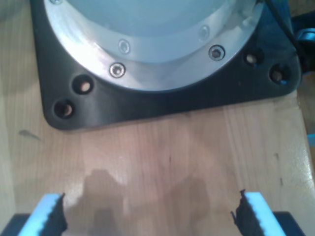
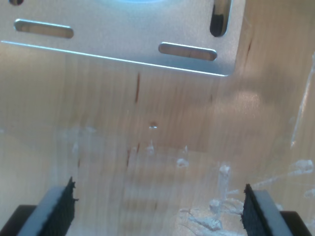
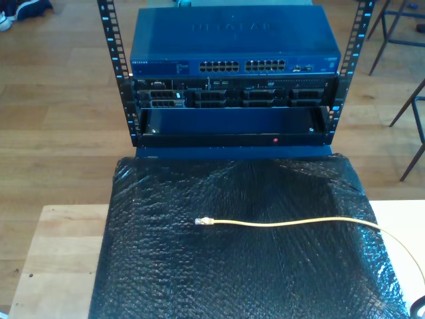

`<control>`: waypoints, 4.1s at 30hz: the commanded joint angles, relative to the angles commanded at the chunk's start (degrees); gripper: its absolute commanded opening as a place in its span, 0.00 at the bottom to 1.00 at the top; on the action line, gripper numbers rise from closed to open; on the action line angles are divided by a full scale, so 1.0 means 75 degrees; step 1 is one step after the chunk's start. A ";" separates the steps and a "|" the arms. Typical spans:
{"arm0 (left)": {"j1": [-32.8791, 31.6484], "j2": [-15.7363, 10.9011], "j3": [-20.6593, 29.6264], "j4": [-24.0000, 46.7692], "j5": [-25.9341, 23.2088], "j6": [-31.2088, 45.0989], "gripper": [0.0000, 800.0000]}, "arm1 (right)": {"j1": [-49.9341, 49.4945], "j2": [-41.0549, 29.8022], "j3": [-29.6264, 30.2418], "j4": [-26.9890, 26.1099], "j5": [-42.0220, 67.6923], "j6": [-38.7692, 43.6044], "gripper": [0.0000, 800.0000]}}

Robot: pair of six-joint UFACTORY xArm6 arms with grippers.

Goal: Grab the cable and plug it in

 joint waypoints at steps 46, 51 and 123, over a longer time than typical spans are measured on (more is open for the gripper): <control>0.0000 0.0000 0.0000 0.0000 0.0000 0.0000 1.00 | 0.0000 -0.0012 0.0000 0.0000 0.0000 0.0000 1.00; 0.0000 0.0000 -0.0012 0.0000 0.0000 0.0000 1.00 | 0.0000 -0.0012 0.0000 0.0000 -0.0012 0.0012 1.00; -0.3974 -0.0023 -0.4114 -0.1137 0.5193 -0.4126 1.00 | 0.3505 0.0234 -0.5158 0.1149 0.4993 0.6037 0.99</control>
